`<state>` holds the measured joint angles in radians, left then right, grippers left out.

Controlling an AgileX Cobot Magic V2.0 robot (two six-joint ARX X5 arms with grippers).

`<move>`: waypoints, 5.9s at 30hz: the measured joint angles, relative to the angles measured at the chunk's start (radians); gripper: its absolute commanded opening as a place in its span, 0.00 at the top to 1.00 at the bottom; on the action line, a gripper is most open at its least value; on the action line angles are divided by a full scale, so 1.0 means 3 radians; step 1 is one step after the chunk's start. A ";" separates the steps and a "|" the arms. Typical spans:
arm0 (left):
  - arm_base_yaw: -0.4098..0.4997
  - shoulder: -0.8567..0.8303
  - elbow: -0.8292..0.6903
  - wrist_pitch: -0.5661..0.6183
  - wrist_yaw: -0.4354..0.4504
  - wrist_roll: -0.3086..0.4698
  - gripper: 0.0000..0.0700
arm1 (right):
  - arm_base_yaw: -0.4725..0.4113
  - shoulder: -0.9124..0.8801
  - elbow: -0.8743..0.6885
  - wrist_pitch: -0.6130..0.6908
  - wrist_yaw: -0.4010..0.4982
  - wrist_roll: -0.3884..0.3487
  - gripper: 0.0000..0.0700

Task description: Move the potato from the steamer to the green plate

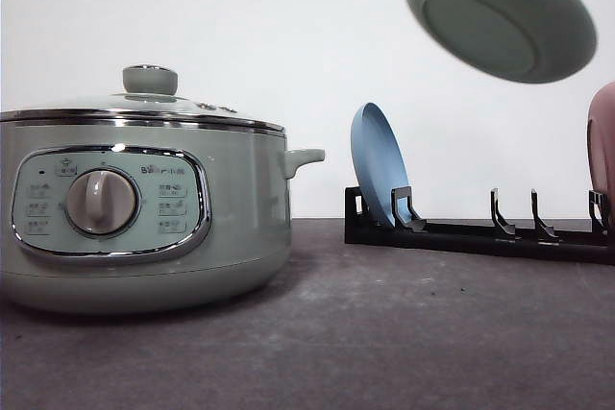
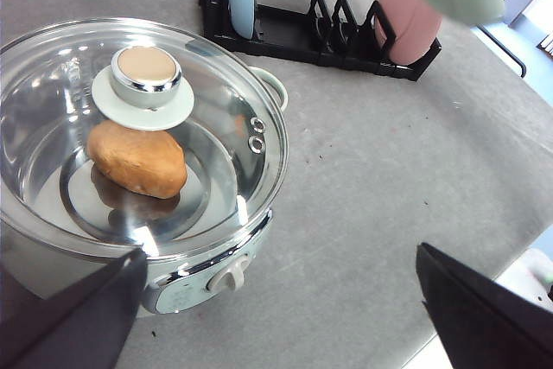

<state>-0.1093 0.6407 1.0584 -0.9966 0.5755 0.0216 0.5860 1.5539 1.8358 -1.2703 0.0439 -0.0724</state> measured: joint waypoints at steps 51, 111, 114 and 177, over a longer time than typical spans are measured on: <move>0.0000 0.0000 0.0000 -0.0034 0.0000 0.0023 0.09 | 0.1534 -0.0005 -0.2817 0.1569 0.0378 0.0605 0.44; -0.0033 0.0569 0.0471 -0.0011 -0.0409 -0.0110 0.08 | 0.0108 -0.1167 -0.1897 0.1846 -0.2169 0.0340 0.44; -0.0110 0.0921 0.0761 -0.0102 -0.0584 -0.0101 0.08 | 0.0108 -0.1167 -0.1897 0.1845 -0.2169 0.0340 0.44; -0.1002 0.3301 0.1867 -0.0210 -0.1790 0.0109 0.59 | 0.0108 -0.1167 -0.1897 0.1727 -0.2152 0.0314 0.44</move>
<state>-0.4098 1.6310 1.6184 -1.0595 0.0384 0.0544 0.6186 1.2037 1.2667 -0.7521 -0.6018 0.0218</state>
